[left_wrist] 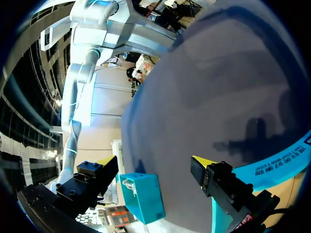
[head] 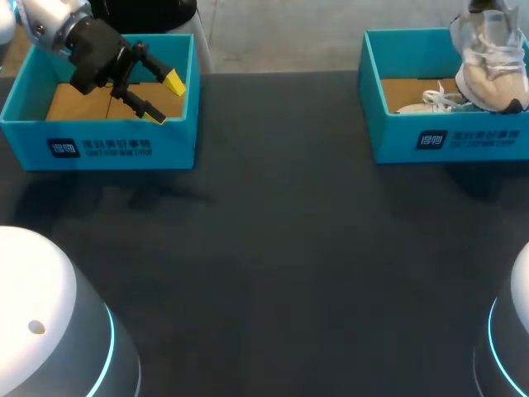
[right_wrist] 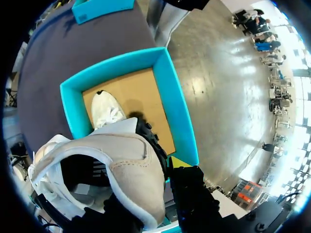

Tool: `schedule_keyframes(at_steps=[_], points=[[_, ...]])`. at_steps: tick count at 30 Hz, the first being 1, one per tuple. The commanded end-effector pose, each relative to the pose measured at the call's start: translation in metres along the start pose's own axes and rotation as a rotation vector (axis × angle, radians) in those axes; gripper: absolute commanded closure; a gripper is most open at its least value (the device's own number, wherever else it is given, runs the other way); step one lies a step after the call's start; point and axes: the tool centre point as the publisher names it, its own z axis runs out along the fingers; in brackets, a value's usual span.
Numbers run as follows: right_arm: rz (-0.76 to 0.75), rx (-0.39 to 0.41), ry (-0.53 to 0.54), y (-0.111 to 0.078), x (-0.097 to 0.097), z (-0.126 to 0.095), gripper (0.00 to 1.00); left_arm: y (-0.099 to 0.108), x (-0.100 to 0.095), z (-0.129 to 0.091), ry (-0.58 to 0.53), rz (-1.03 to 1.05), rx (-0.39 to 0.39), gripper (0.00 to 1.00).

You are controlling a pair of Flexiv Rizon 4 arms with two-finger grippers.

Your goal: Take the shoe out of the shoebox, open the shoe tongue, remove and reinsert the insole, then place the shoe into the shoebox

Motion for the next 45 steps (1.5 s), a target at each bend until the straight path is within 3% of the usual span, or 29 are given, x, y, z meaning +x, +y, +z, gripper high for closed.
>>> schedule_keyframes(at_steps=[1, 7, 11, 15, 24, 34, 45], points=[[0.017, 0.013, 0.027, -0.007, -0.016, 0.012, 1.00, 0.000, 0.000, 0.000, 0.002, 0.001, 0.000, 0.00], [0.109, 0.040, 0.054, -0.017, -0.027, 0.021, 1.00, 0.000, 0.000, 0.000, 0.002, 0.001, 0.000, 0.00], [0.323, 0.081, 0.050, -0.030, -0.038, 0.025, 1.00, 0.000, 0.000, 0.000, 0.002, 0.001, 0.000, 0.00], [0.510, 0.070, 0.055, -0.043, -0.043, 0.022, 1.00, 0.000, 0.000, 0.000, 0.002, 0.001, 0.000, 0.00], [0.831, 0.122, 0.069, -0.052, -0.040, 0.020, 1.00, 0.000, 0.000, 0.000, 0.002, 0.001, 0.000, 0.00], [1.121, 0.243, 0.012, -0.067, -0.034, 0.021, 1.00, 0.000, 0.000, 0.000, 0.002, 0.001, 0.000, 0.00], [1.378, 0.256, 0.028, -0.078, -0.023, 0.019, 1.00, 0.000, 0.000, 0.000, 0.002, 0.001, 0.000, 0.00]])
